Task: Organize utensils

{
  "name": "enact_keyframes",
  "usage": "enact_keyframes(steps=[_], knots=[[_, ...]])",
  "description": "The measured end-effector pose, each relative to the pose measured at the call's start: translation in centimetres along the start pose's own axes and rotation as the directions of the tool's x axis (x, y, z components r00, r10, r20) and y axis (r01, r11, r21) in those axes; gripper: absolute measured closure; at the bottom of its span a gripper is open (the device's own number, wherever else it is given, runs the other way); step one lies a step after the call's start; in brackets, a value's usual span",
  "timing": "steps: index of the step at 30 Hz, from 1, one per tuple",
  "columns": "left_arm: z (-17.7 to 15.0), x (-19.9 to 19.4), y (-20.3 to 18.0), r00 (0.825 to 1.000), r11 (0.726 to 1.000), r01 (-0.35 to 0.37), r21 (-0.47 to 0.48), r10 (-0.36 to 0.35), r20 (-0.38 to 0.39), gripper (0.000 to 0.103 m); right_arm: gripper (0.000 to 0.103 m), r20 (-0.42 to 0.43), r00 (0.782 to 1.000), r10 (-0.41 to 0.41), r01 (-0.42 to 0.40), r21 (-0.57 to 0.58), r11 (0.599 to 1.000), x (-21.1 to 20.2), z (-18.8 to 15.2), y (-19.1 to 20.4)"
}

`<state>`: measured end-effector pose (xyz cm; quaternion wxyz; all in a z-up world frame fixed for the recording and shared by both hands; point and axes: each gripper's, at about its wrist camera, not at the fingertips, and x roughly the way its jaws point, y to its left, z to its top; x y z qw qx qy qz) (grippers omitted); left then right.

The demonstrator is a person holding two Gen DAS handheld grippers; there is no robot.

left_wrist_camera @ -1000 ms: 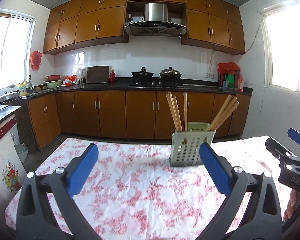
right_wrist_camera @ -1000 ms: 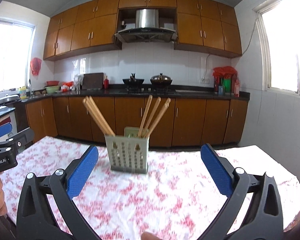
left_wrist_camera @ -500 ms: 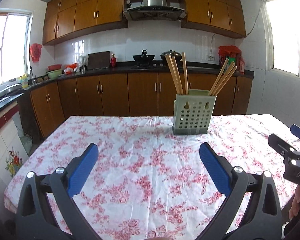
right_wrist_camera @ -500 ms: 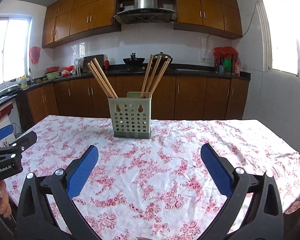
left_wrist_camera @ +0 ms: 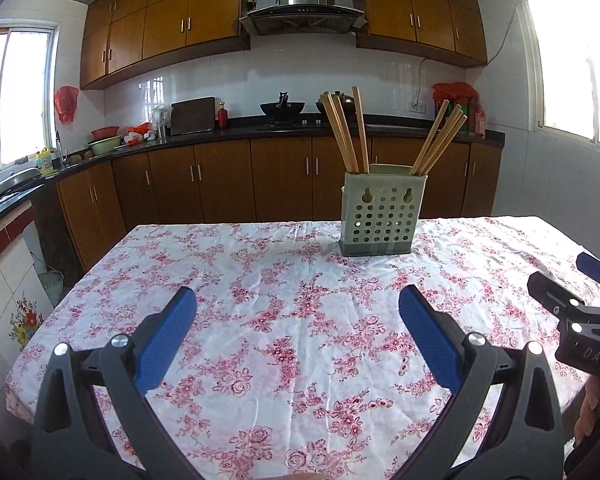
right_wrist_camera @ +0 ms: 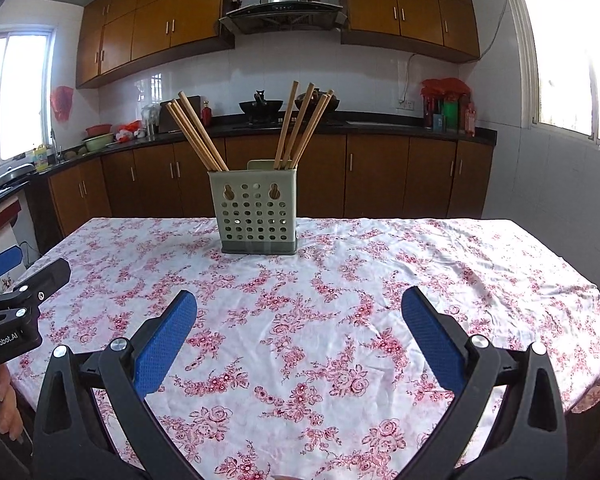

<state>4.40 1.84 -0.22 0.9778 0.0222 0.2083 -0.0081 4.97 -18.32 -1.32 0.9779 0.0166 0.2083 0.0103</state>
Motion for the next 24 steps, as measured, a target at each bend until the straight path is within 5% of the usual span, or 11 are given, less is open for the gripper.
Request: enact_keyframes(steps=[24], knots=[[0.02, 0.11, -0.04, 1.0, 1.0, 0.009, -0.003, -0.009, -0.007, 0.004, 0.002, -0.007, 1.0, -0.002, 0.002, -0.003, 1.0, -0.01, 0.07, -0.06]])
